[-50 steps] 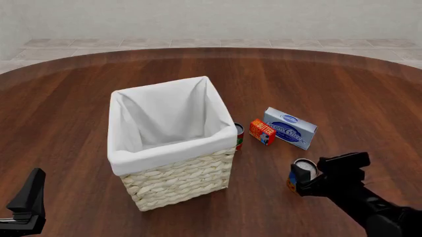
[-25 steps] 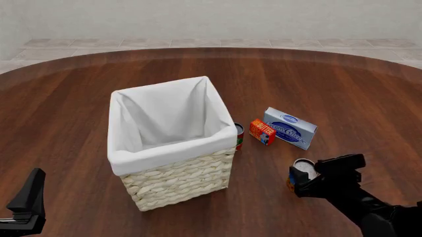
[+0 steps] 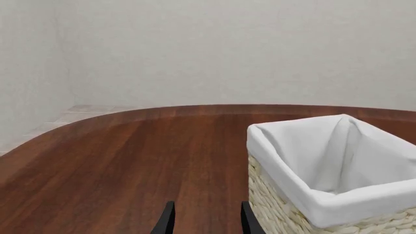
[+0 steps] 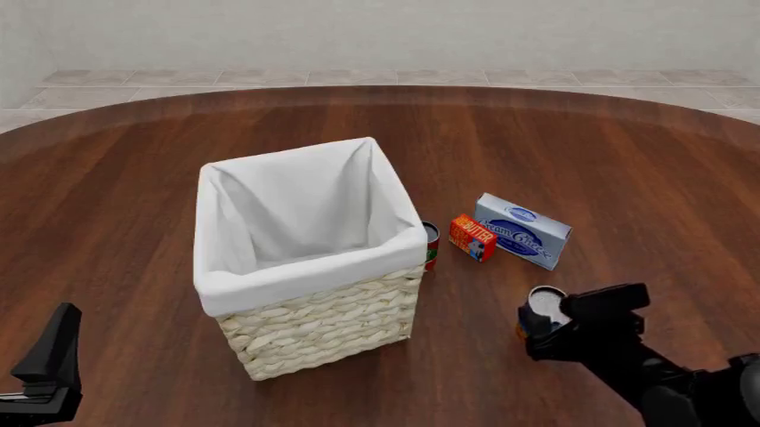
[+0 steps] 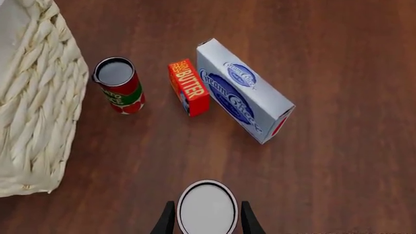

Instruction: Pick up the alphabet soup and put it in the basket.

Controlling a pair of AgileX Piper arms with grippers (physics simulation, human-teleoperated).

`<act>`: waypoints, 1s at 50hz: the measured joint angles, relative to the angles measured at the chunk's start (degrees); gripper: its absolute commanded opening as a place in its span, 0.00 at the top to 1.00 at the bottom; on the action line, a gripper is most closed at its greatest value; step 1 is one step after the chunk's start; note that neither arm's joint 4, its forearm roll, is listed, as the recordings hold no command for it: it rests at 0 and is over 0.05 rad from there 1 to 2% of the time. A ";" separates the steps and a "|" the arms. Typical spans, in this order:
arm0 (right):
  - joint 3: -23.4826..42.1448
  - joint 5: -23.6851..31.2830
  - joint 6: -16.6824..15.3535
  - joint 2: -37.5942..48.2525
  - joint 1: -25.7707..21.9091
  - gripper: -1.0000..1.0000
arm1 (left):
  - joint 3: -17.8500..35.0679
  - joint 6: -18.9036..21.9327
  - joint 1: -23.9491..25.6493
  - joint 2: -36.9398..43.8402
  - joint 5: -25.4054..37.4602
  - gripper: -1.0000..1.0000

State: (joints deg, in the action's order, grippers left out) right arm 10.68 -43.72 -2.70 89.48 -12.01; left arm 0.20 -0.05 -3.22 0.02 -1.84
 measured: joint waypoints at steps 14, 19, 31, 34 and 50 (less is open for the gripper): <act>-0.09 -1.99 0.20 2.77 -0.08 0.00 | 0.00 0.18 0.06 0.00 0.13 0.00; -0.09 -2.60 0.20 3.60 -0.13 0.00 | 0.00 0.20 0.04 0.00 0.14 0.00; -0.20 -3.27 0.52 4.31 -0.47 1.00 | 0.00 0.17 -0.03 0.00 0.10 0.00; -0.16 -3.13 0.35 3.96 -0.41 1.00 | 0.00 0.16 -0.06 0.00 0.08 0.00; -1.23 -0.79 -0.87 0.27 -0.23 1.00 | 0.00 0.07 -0.21 0.00 0.00 0.00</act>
State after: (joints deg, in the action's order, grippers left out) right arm 9.44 -44.51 -3.57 89.75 -12.24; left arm 0.20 0.02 -3.42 0.02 -1.84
